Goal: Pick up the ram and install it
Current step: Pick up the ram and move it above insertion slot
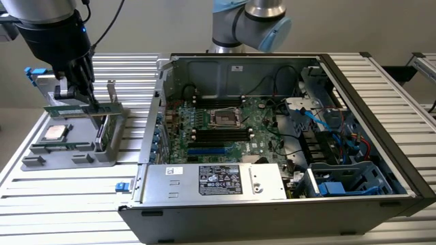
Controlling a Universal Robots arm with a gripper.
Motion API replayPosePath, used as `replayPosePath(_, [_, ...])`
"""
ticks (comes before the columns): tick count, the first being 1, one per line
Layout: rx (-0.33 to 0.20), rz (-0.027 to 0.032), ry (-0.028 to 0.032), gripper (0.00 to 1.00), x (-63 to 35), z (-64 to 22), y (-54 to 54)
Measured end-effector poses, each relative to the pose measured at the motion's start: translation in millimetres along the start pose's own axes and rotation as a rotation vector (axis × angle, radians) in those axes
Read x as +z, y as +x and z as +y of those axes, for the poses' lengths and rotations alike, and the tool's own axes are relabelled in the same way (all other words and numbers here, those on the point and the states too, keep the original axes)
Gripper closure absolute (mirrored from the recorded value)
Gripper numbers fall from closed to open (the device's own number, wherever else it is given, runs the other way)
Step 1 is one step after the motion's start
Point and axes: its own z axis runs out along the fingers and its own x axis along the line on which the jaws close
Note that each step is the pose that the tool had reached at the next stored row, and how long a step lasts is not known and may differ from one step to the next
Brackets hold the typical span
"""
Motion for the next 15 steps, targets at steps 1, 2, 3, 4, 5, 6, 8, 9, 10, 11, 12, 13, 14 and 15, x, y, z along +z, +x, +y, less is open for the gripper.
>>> replayPosePath(1, [0.0,0.0003,0.0027,0.87,-0.6,-1.7,0.2])
replayPosePath(2, [0.0,0.0007,0.0049,0.87,-1.7,-3.4,0.4])
replayPosePath(3, [0.0,0.0011,0.007,0.87,-2.9,-5.0,0.6])
replayPosePath(4, [0.0,0.0013,0.0091,0.87,-4.1,-6.7,0.8])
replayPosePath(5, [0.0,0.0015,0.0113,0.87,-5.4,-8.5,0.9])
replayPosePath(6, [0.0,0.0017,0.0129,0.87,-6.8,-10.4,1.1])
replayPosePath(8, [0.0,0.0019,0.0146,0.87,-10.2,-14.6,1.6])
replayPosePath(9, [0.0,0.0021,0.0151,0.87,-11.8,-16.6,1.9])
replayPosePath(10, [0.0,0.0021,0.0156,0.87,-13.3,-19.2,2.2])
replayPosePath(11, [-0.001,0.0022,0.0159,0.87,-14.7,-21.6,2.4])
replayPosePath(12, [-0.001,0.0021,0.0161,0.87,-15.9,-24.1,2.7])
replayPosePath(13, [-0.001,0.0022,0.0162,0.87,-17.0,-26.6,3.1])
replayPosePath(14, [-0.001,0.0022,0.0163,0.87,-18.1,-29.5,3.4])
replayPosePath(15, [0.0,0.0023,0.0163,0.87,-19.1,-32.3,3.8])
